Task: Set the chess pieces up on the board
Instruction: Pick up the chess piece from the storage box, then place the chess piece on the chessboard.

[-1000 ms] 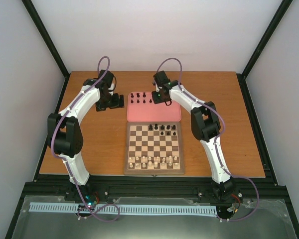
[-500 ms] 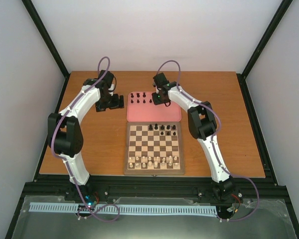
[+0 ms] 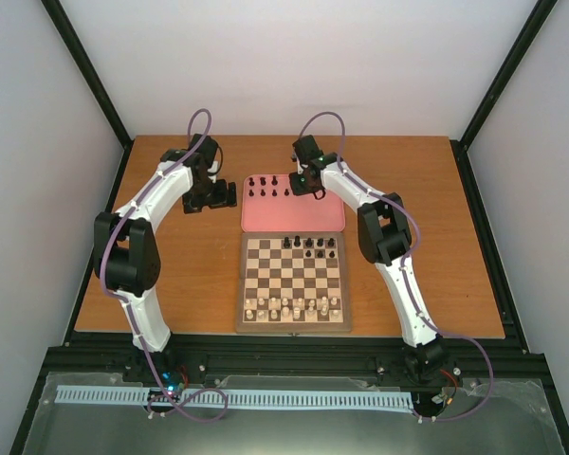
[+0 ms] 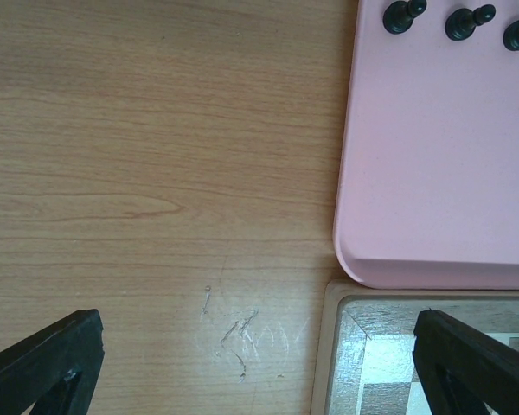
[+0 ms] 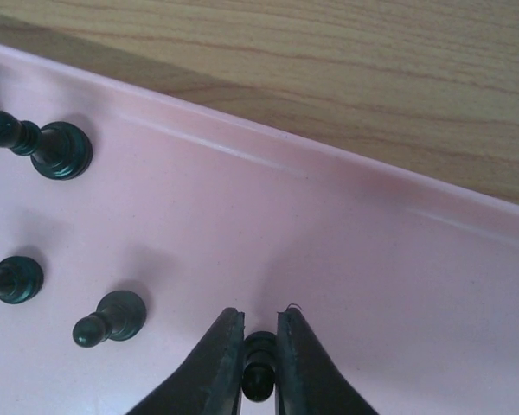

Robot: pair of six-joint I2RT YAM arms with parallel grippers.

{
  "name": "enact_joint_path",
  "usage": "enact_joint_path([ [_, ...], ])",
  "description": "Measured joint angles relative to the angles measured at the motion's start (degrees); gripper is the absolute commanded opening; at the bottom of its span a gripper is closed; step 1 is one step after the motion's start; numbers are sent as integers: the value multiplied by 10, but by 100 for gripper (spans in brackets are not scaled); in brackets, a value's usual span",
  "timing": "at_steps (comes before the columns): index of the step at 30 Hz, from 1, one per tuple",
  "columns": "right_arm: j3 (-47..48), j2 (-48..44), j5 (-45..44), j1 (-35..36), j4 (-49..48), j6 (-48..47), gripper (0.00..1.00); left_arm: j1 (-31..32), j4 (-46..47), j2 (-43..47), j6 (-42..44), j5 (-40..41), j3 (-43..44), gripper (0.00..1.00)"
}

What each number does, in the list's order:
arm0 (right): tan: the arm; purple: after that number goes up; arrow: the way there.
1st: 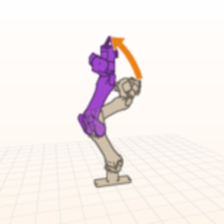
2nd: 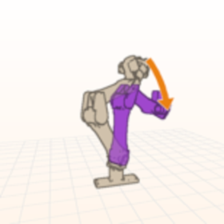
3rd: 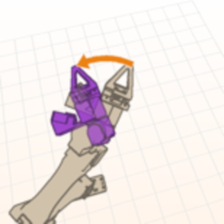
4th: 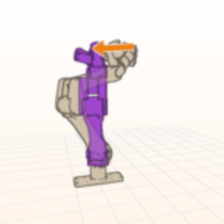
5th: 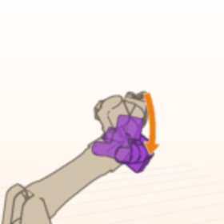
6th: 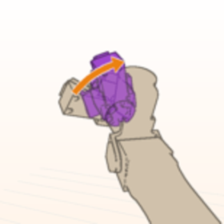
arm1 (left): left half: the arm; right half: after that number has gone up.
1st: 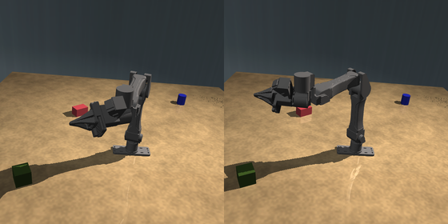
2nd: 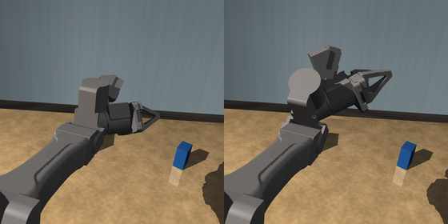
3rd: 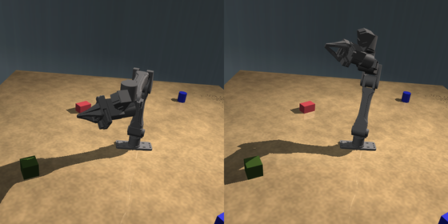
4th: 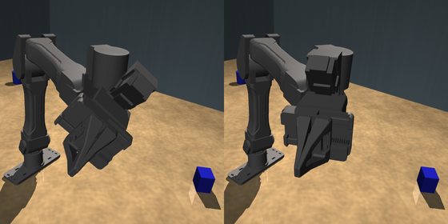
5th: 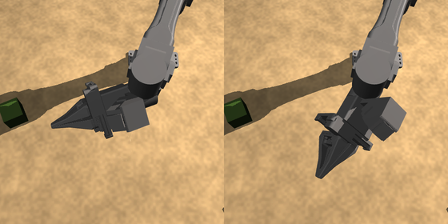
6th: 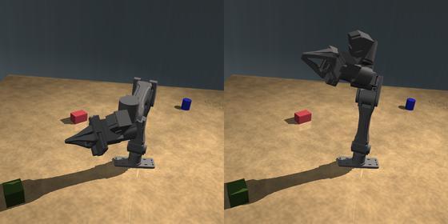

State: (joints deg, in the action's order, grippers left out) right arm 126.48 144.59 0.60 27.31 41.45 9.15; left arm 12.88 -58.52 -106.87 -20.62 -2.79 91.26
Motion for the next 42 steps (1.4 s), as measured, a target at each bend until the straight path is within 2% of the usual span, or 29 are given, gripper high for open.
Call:
enact_joint_path([
  [3, 0, 0, 3, 0, 1, 1, 3, 0, 0, 0, 0, 0, 1, 100],
  [12, -15, -10, 14, 0, -2, 0, 3, 0, 0, 0, 0, 0, 1, 100],
  [18, -137, -122, 19, 5, -1, 0, 3, 0, -1, 0, 0, 1, 1, 100],
  [24, -301, -332, 34, 43, -18, 1, 3, 0, 0, 0, 0, 1, 1, 100],
  [28, -388, -430, 56, 83, -25, 9, 3, 0, 1, 0, 0, 0, 1, 100],
  [37, -522, -462, 91, 126, -23, 16, 3, 0, 4, 0, 0, -3, -8, 100],
  [42, -546, -460, 111, 126, -39, 21, 3, 0, 5, 0, 0, -2, -8, 100],
])
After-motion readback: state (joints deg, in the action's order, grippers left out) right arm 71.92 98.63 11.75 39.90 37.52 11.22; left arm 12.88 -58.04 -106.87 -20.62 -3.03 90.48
